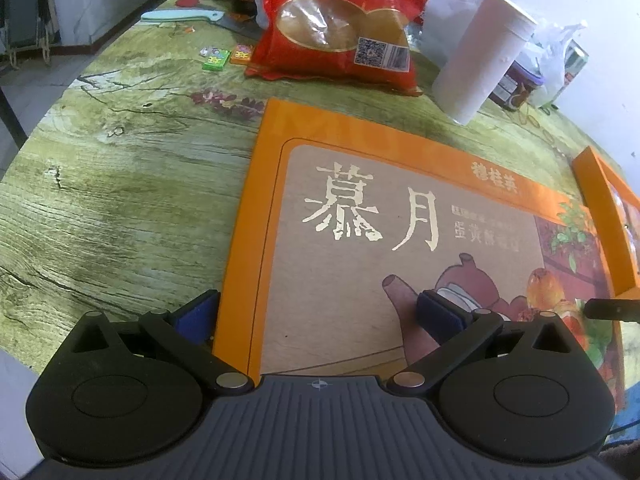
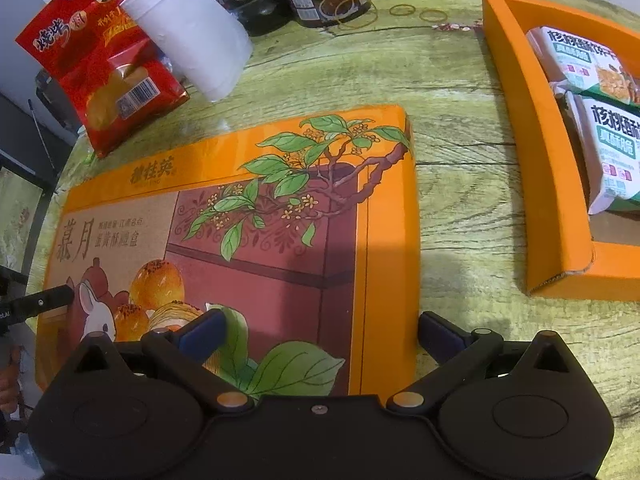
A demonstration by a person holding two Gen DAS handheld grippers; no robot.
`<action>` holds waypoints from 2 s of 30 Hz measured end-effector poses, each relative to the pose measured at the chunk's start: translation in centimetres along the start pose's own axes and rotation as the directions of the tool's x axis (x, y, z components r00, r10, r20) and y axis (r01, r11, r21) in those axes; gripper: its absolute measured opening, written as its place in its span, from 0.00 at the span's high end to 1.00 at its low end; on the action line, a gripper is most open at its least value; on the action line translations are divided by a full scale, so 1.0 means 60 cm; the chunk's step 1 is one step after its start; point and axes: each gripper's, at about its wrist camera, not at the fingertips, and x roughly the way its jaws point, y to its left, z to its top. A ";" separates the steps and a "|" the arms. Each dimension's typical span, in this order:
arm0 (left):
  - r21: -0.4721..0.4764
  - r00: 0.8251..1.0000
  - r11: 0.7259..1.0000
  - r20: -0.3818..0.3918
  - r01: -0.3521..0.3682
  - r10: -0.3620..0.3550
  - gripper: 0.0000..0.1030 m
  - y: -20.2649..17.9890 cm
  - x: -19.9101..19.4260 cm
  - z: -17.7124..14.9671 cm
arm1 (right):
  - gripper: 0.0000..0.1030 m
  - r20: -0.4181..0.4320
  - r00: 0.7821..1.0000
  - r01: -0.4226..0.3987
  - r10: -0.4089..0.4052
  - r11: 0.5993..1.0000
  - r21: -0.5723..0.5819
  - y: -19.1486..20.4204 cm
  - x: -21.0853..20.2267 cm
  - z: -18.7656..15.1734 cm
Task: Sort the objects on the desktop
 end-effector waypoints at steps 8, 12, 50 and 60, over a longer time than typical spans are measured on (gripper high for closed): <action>0.018 1.000 1.000 0.011 -0.004 0.004 0.00 -0.005 -0.005 -0.001 | 0.01 0.017 1.000 0.023 -0.023 0.999 -0.035 0.012 -0.010 0.001; 0.029 1.000 1.000 0.015 -0.006 0.006 0.00 -0.006 -0.008 0.000 | 0.01 0.015 1.000 0.024 -0.023 0.999 -0.045 0.014 -0.015 0.003; 0.042 0.997 0.999 0.069 -0.029 0.026 0.00 -0.020 -0.035 0.038 | 0.01 0.089 0.996 0.010 0.000 0.994 -0.113 0.034 -0.053 0.026; 0.037 0.995 0.999 0.100 -0.033 0.029 0.00 -0.025 -0.051 0.043 | 0.01 0.112 0.994 0.004 0.010 0.992 -0.128 0.037 -0.068 0.033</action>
